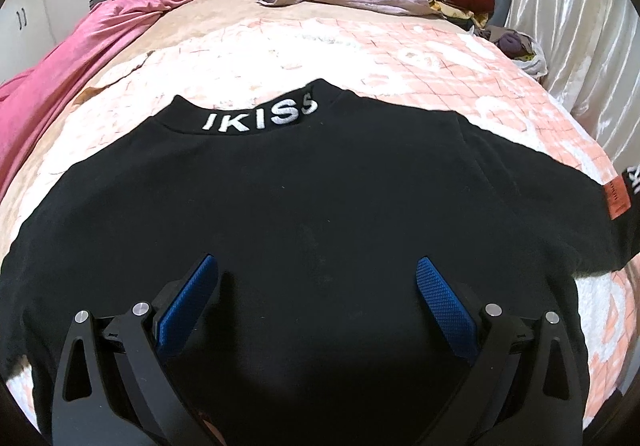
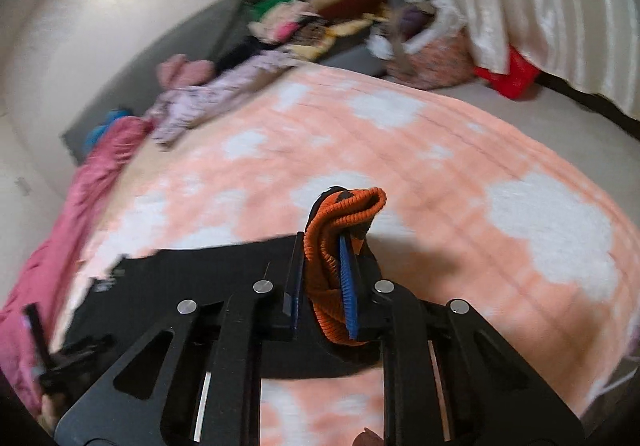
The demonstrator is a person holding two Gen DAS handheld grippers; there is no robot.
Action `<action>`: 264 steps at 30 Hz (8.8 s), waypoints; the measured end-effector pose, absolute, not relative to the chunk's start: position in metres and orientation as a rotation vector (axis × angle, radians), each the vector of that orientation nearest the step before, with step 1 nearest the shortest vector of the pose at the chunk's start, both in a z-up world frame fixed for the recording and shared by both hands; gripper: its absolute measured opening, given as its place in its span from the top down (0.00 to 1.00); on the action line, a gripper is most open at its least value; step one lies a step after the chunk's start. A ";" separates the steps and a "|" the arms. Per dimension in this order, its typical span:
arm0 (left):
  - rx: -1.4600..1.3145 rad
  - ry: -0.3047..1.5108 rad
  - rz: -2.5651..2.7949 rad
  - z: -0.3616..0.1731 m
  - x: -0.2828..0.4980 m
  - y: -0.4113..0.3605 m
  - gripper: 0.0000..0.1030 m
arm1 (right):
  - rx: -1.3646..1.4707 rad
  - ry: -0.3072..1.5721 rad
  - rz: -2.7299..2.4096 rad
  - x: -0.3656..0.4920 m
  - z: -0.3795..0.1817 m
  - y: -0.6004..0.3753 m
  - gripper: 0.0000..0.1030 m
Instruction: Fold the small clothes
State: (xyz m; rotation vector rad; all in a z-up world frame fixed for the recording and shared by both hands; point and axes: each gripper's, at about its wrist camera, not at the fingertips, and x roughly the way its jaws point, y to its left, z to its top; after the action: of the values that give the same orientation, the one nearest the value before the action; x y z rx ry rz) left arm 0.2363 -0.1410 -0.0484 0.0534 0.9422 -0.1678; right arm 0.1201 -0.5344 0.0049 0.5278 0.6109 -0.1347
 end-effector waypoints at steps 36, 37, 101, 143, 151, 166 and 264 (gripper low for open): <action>-0.326 1.032 -0.327 -0.049 0.235 -0.124 0.27 | 0.281 0.692 0.234 0.220 0.003 -0.375 0.61; -0.344 1.048 -0.338 -0.052 0.239 -0.129 0.27 | 0.299 0.690 0.230 0.219 0.003 -0.381 0.61; -0.303 0.773 0.143 -0.026 0.196 0.039 0.96 | 0.033 0.824 0.415 0.210 -0.027 -0.290 0.49; -0.166 0.885 0.007 -0.036 0.189 -0.013 0.67 | 0.033 0.900 0.417 0.199 -0.042 -0.279 0.40; -0.161 0.872 0.026 -0.022 0.170 -0.004 0.33 | 0.008 0.834 0.405 0.186 -0.028 -0.269 0.22; -0.159 0.801 0.083 0.012 0.130 0.035 0.06 | -0.009 0.745 0.381 0.162 -0.002 -0.244 0.12; -0.154 0.756 -0.269 -0.023 0.167 -0.009 0.93 | 0.273 0.789 0.103 0.137 -0.011 -0.284 0.10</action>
State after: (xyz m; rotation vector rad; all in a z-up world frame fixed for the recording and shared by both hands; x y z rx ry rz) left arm 0.1665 -0.0087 -0.0233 -0.1544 0.7556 -0.2693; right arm 0.1372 -0.2837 -0.0113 0.2728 0.7890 0.1027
